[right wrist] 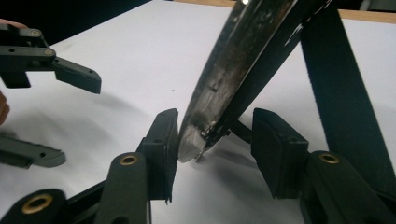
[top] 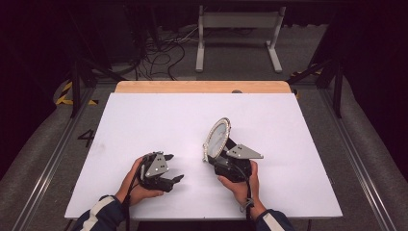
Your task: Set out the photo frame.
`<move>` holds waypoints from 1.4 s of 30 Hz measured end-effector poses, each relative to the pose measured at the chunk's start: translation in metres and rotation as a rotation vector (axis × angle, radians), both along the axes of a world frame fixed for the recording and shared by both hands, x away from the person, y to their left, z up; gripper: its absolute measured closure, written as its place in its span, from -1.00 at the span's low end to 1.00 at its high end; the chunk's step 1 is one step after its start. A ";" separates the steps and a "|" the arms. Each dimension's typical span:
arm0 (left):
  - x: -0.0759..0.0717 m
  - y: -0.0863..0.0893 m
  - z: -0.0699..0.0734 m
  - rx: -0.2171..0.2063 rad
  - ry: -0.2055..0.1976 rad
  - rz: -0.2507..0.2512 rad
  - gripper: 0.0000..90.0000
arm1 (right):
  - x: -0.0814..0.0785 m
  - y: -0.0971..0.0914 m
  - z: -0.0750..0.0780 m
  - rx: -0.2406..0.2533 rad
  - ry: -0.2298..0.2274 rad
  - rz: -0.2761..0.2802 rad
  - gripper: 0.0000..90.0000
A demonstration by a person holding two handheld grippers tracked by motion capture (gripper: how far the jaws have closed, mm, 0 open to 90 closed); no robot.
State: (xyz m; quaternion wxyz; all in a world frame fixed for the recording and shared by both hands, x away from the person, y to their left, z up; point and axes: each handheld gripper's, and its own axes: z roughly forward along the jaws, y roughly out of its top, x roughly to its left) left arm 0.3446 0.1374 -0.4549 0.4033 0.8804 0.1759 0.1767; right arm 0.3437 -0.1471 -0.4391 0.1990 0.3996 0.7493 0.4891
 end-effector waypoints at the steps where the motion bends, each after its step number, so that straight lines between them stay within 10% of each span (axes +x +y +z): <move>1: 0.000 -0.001 -0.001 0.000 -0.003 -0.001 -0.49 | 0.001 0.000 0.000 -0.005 -0.001 -0.002 0.12; 18: 0.002 -0.004 -0.003 0.019 0.008 0.002 -0.60 | 0.006 0.016 -0.005 -0.018 -0.013 -0.070 0.23; 42: 0.001 -0.004 -0.001 0.029 0.005 -0.010 -0.64 | -0.001 -0.009 -0.002 -0.028 0.043 0.070 0.48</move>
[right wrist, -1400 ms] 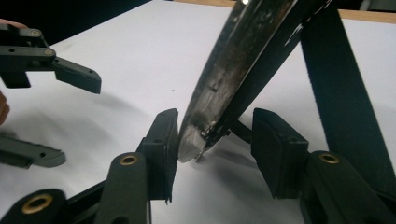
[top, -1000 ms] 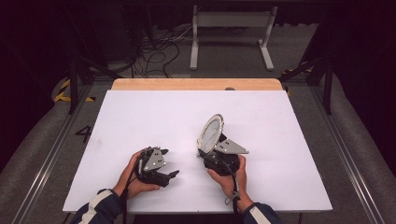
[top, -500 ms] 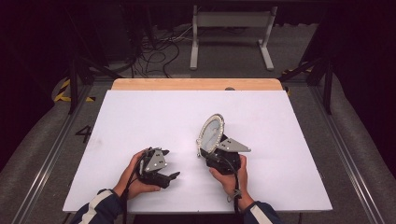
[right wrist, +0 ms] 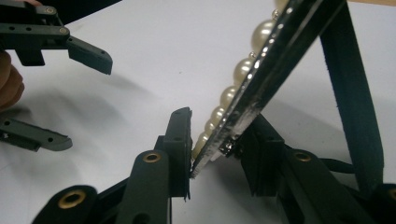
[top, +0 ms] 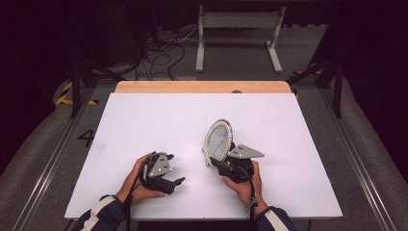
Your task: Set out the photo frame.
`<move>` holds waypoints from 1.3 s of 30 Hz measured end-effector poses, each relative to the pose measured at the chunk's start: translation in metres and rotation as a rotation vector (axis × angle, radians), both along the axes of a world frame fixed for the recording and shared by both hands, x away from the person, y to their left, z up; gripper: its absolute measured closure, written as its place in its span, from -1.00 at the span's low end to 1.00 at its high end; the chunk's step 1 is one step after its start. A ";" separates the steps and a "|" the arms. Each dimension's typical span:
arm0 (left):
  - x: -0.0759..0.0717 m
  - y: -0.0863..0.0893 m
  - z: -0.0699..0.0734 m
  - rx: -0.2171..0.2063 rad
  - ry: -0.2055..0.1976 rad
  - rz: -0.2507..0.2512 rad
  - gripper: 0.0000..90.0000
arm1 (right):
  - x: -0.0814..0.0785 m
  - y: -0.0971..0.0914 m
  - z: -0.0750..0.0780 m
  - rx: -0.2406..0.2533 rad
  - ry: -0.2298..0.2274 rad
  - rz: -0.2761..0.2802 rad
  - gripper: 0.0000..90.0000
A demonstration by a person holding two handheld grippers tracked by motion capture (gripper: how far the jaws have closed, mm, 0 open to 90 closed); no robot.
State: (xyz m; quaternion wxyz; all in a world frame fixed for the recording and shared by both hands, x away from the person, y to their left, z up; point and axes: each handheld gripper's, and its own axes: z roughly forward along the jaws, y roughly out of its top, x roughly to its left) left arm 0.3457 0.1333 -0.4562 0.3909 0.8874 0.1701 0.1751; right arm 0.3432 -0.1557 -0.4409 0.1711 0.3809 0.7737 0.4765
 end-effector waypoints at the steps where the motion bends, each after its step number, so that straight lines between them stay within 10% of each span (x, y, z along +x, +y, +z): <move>1: 0.000 0.000 0.000 -0.001 0.000 -0.001 -0.64 | -0.001 -0.001 0.000 -0.001 0.001 0.005 0.49; 32: 0.001 0.000 0.003 -0.008 -0.004 -0.004 -0.60 | -0.007 -0.016 0.006 -0.050 0.029 0.111 0.58; 39: 0.022 -0.004 0.013 -0.119 0.005 0.028 -0.54 | -0.011 -0.018 0.009 -0.055 0.024 0.094 0.44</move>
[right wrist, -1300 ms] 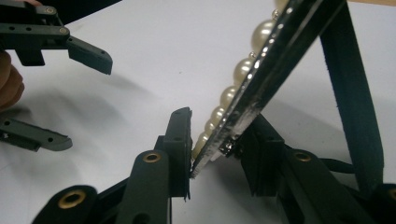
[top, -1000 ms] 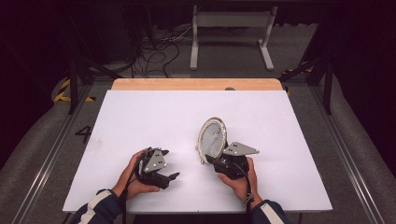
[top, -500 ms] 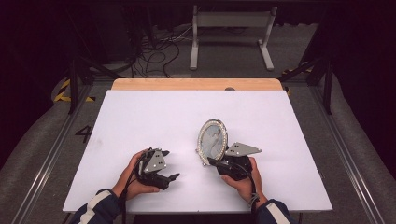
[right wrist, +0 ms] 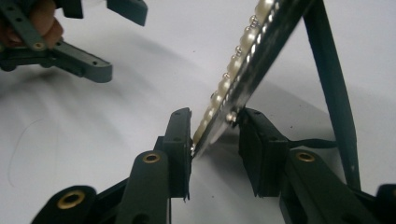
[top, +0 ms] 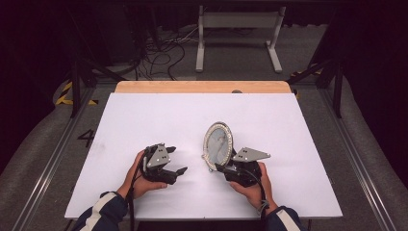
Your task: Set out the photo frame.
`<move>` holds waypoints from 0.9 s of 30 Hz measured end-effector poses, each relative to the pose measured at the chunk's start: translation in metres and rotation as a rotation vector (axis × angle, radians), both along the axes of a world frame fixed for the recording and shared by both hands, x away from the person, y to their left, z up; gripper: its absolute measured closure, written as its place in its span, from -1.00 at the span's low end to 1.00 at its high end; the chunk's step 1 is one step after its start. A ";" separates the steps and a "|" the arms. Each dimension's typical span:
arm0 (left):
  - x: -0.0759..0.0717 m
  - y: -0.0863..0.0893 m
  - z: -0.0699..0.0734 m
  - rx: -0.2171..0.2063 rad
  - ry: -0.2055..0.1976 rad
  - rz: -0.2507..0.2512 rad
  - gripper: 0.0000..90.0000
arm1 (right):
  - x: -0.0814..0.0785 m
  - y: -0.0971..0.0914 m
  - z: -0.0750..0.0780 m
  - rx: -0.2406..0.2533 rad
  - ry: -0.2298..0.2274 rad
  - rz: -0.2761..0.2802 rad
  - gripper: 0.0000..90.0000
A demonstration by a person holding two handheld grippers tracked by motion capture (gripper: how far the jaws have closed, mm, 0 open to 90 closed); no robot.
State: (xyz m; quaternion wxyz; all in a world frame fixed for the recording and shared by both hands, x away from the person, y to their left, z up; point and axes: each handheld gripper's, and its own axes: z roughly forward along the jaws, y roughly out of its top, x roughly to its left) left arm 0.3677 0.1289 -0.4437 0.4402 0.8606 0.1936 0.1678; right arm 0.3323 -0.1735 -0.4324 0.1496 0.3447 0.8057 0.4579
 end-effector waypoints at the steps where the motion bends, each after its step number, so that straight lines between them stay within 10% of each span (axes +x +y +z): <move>1: 0.001 -0.001 0.000 -0.005 0.009 -0.005 -0.54 | -0.002 -0.001 0.001 -0.002 -0.006 -0.002 0.45; 27: 0.058 -0.058 -0.007 -0.114 0.163 -0.117 -0.57 | -0.022 -0.010 0.010 0.019 -0.094 -0.049 0.60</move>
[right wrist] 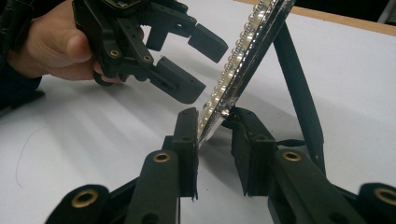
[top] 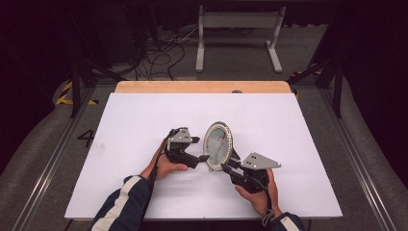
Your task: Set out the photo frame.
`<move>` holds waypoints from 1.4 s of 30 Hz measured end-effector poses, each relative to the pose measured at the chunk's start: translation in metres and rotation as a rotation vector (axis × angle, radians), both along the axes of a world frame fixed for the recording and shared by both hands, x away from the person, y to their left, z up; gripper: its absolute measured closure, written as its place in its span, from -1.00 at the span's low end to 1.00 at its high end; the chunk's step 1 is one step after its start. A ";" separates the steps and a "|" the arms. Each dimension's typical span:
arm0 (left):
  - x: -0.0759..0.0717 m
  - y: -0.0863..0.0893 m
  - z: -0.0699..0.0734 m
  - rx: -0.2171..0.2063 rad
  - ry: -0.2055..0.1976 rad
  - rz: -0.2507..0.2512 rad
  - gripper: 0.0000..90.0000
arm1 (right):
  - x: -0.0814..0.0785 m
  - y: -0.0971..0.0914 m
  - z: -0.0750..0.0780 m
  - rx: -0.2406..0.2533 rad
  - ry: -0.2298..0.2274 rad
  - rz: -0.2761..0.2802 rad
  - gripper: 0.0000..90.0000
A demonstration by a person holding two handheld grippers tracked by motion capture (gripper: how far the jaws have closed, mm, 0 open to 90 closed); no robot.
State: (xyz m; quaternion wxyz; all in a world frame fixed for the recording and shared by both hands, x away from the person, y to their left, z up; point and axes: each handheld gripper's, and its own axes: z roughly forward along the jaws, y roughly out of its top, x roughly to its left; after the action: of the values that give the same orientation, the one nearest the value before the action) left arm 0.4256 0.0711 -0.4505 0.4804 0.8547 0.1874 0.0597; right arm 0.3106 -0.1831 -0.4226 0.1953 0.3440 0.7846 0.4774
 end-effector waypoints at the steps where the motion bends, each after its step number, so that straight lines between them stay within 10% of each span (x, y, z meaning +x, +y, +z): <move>1: 0.000 -0.001 0.000 0.005 -0.008 -0.002 -0.57 | 0.000 0.000 0.000 -0.001 -0.002 0.001 0.60; 9: 0.000 0.016 0.007 -0.039 -0.053 0.032 0.09 | 0.000 0.001 0.001 0.003 -0.008 -0.010 0.62; 11: 0.003 0.021 0.008 -0.041 -0.077 0.092 0.74 | 0.000 0.001 0.001 0.003 -0.009 -0.010 0.63; 13: 0.004 0.021 0.006 -0.040 -0.074 0.105 0.94 | 0.000 0.001 0.001 0.003 -0.008 -0.011 0.63; 17: 0.012 0.010 -0.002 0.024 -0.060 0.149 1.00 | 0.000 0.002 0.001 0.002 -0.009 -0.014 0.63; 23: 0.025 0.002 -0.005 0.013 -0.013 0.174 1.00 | 0.000 0.001 0.002 0.004 -0.007 -0.013 0.64; 42: 0.030 -0.004 -0.007 0.020 0.036 0.052 1.00 | 0.004 -0.001 0.005 -0.007 0.018 0.006 0.65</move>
State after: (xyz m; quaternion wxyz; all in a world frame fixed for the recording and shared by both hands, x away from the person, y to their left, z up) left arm 0.4553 0.0672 -0.4573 0.4667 0.8552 0.2175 0.0585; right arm 0.3145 -0.1843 -0.4180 0.1880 0.3454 0.7889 0.4723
